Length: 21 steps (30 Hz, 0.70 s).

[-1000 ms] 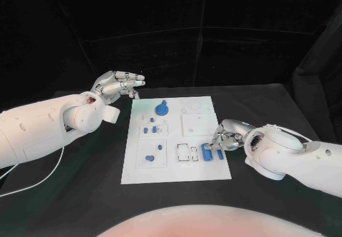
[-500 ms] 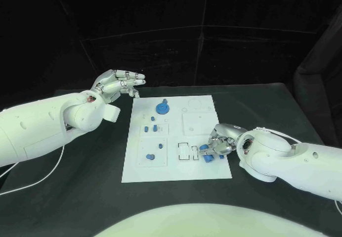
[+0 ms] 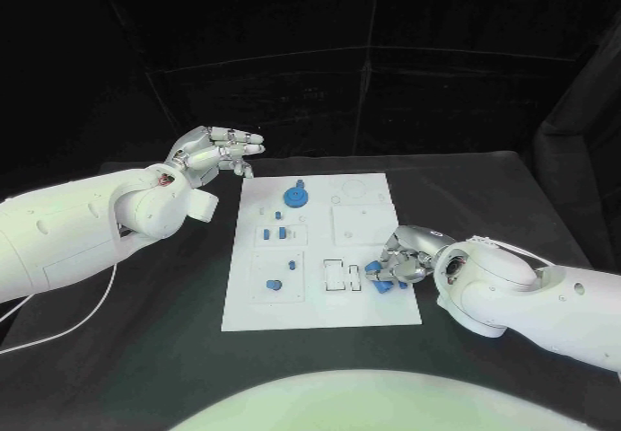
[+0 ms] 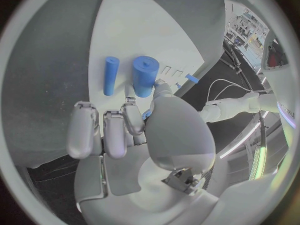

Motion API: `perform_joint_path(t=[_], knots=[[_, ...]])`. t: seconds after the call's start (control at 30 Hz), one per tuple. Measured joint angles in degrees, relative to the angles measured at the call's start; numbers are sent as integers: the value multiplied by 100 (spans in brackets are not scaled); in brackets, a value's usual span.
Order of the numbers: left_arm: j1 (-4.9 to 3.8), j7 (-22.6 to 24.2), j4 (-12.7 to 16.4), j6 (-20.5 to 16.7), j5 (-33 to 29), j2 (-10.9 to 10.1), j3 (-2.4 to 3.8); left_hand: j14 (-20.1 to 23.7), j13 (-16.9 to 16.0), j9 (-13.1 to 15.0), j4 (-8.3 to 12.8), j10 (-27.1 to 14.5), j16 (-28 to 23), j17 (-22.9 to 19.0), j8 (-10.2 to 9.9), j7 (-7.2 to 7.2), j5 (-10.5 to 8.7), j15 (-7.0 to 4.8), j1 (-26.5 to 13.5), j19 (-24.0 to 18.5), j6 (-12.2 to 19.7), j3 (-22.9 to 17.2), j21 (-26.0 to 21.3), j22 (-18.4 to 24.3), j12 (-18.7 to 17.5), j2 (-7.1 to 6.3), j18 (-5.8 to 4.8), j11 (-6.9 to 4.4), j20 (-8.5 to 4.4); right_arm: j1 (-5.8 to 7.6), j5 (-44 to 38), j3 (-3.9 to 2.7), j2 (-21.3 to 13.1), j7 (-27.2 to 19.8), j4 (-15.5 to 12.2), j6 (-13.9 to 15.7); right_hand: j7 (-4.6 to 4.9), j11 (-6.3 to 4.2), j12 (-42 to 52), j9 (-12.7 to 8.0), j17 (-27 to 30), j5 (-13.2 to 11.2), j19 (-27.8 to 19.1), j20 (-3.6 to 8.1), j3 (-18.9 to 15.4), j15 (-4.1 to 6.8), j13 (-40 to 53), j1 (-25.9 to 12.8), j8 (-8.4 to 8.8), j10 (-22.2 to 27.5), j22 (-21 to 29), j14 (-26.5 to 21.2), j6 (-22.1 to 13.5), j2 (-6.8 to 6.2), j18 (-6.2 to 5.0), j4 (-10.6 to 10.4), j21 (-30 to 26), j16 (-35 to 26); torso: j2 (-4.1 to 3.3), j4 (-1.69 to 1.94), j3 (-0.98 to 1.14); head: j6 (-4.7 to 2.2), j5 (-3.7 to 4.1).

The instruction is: Assemble the parts on the task board

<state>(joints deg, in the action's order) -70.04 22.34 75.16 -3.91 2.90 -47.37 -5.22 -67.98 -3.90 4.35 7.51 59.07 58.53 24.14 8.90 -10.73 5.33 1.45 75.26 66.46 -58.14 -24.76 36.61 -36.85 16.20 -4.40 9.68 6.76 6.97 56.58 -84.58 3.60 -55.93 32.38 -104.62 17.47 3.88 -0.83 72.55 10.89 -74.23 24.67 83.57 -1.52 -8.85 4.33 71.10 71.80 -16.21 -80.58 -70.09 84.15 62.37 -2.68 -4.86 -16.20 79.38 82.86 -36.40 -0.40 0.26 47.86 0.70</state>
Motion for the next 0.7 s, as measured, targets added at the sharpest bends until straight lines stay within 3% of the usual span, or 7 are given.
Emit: perform_joint_path(t=[0.2,0.43,0.7], knots=[[0,-1,0,4,0,-4,-1,21,0,0,0,0,0,0,0,-21,0,21,0,0,21,0,0,5,0,0,0,0,0,-3,293,-4,-208,-78,-276,440,-34,-10,23,85,-46,366,20,20,-24,20,75,100,-33,-51,-28,-20,34,38,0,9,23,28,4,0,-1,-16,-2],[0,-4,4,8,0,-4,-2,21,0,0,0,0,0,0,0,-21,0,21,0,0,21,0,0,5,0,0,-1,0,0,10,755,-13,-242,-232,-540,830,-41,-10,23,86,-72,462,20,20,-38,20,110,145,-33,-51,-64,-20,40,82,0,9,48,28,1,0,-3,-32,1],[-1,-6,15,11,0,-11,-3,21,0,0,0,0,0,-4,0,-21,0,21,0,0,21,0,0,4,0,0,0,0,0,38,1064,-22,-33,-301,-498,935,-26,-31,22,85,-71,491,20,20,-46,19,117,174,-34,-71,-92,-20,57,111,0,2,48,49,-2,8,-6,-24,-33]])
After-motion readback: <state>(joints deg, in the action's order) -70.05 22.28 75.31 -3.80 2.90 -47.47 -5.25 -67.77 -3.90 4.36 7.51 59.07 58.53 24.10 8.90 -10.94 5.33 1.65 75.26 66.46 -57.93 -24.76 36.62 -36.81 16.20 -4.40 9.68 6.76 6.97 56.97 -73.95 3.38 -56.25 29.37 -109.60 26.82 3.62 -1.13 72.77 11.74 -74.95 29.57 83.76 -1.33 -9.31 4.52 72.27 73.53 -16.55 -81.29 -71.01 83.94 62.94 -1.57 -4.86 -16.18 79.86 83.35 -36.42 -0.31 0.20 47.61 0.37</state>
